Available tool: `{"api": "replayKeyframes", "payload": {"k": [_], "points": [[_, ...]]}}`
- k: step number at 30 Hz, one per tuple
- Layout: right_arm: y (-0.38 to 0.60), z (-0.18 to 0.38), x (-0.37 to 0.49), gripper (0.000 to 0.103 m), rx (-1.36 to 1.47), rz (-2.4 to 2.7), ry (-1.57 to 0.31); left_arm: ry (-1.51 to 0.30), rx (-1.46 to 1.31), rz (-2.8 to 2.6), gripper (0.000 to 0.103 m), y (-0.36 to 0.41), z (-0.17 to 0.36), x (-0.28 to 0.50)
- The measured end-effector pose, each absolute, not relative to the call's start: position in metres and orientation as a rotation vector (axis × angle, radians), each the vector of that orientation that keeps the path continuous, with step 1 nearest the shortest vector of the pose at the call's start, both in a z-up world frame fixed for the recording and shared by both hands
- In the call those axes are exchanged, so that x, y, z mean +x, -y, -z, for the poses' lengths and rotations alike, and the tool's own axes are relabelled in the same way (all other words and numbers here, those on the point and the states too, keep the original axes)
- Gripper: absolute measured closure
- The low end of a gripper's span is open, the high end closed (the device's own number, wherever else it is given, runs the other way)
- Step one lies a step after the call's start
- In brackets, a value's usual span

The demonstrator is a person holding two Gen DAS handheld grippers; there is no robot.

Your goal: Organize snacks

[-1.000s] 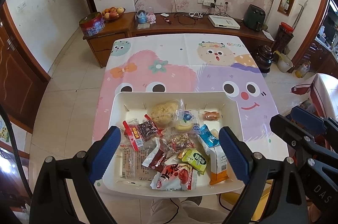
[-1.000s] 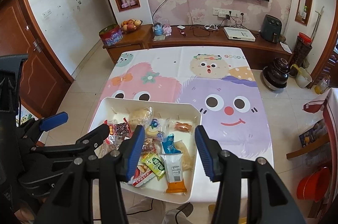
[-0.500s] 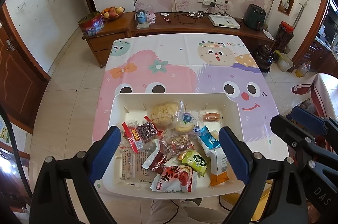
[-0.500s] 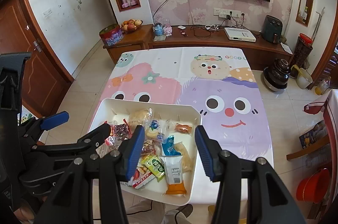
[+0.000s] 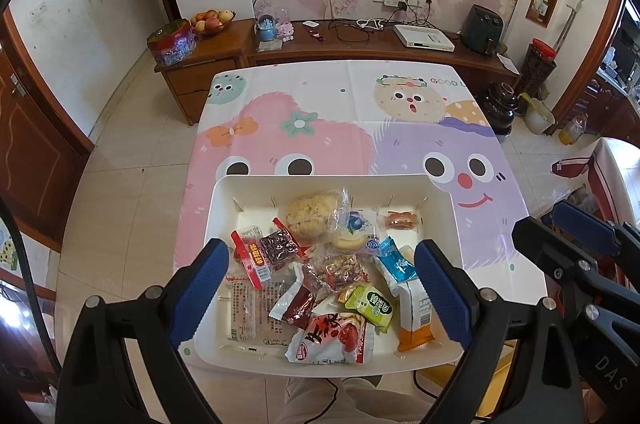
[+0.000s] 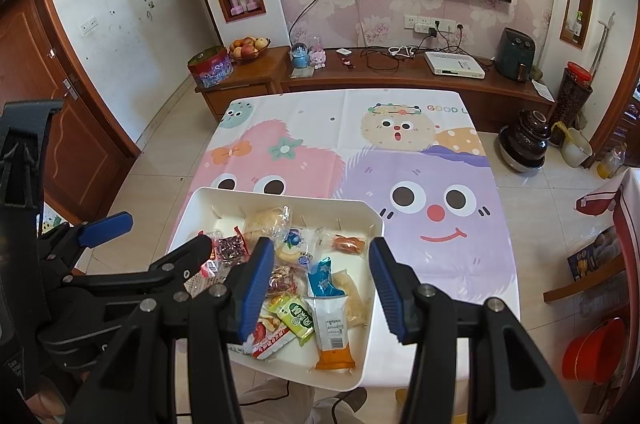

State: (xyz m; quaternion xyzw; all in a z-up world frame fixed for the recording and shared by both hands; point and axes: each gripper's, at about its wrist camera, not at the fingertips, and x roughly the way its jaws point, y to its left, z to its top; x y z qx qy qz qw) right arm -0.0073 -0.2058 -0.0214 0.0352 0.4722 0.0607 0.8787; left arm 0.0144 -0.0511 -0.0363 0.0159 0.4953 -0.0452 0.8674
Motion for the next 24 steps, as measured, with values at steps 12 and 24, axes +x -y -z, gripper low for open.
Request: {"api": "replayKeyframes", "payload": {"k": [12,24], "points": [[0.2048,0.0219,-0.0055,0.053,0.074,-0.129,-0.987,-1.040,0.034,0.095,0.010,0.0507,0.0362,0.0150],[0.2034,0.0226,-0.0054,0.053,0.075,-0.129,-0.988,-1.042,0.034,0.096,0.010,0.0496,0.0353,0.0146]]}}
